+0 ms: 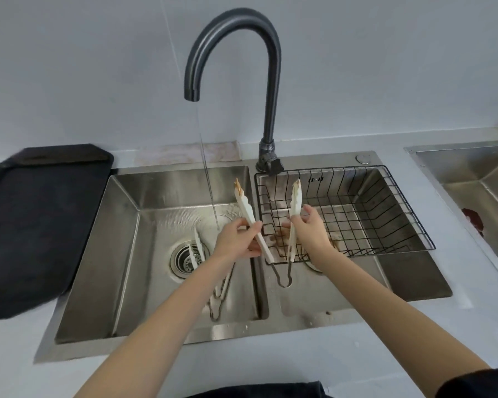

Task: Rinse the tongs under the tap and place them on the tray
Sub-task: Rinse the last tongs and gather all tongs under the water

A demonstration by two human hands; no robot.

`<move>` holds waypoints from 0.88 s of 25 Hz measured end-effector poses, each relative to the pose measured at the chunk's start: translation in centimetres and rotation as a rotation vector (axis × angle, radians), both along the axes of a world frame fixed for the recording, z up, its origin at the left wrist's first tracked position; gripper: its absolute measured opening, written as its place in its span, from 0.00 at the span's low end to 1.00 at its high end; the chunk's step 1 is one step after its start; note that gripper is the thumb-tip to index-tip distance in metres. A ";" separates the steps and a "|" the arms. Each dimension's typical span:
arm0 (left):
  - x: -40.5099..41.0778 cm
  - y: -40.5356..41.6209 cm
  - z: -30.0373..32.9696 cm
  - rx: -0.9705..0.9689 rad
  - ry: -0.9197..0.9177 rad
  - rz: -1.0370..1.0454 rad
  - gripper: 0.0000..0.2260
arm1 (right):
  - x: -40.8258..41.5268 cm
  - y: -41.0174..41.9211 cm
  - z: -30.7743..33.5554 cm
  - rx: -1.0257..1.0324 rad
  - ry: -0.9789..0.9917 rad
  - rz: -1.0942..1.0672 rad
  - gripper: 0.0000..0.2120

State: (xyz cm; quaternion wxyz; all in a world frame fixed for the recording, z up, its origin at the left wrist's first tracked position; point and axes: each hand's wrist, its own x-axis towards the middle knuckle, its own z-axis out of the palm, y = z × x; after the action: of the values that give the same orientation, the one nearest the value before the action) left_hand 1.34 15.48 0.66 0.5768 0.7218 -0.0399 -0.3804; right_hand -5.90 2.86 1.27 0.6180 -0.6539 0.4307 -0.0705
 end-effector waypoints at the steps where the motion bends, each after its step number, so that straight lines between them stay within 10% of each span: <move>1: 0.3 1.0 0.1 -0.004 0.002 0.018 0.07 | 0.6 0.6 0.2 0.045 -0.031 -0.014 0.26; 22: 10.5 11.4 1.1 0.052 -0.204 0.127 0.05 | 15.3 8.2 -1.5 0.598 -0.151 0.024 0.18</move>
State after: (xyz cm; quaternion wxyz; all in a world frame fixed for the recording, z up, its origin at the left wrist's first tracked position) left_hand 11.79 26.85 1.71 0.5736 0.7726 -0.0426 -0.2687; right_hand 9.44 11.06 -0.19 0.8139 -0.4412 0.3775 0.0183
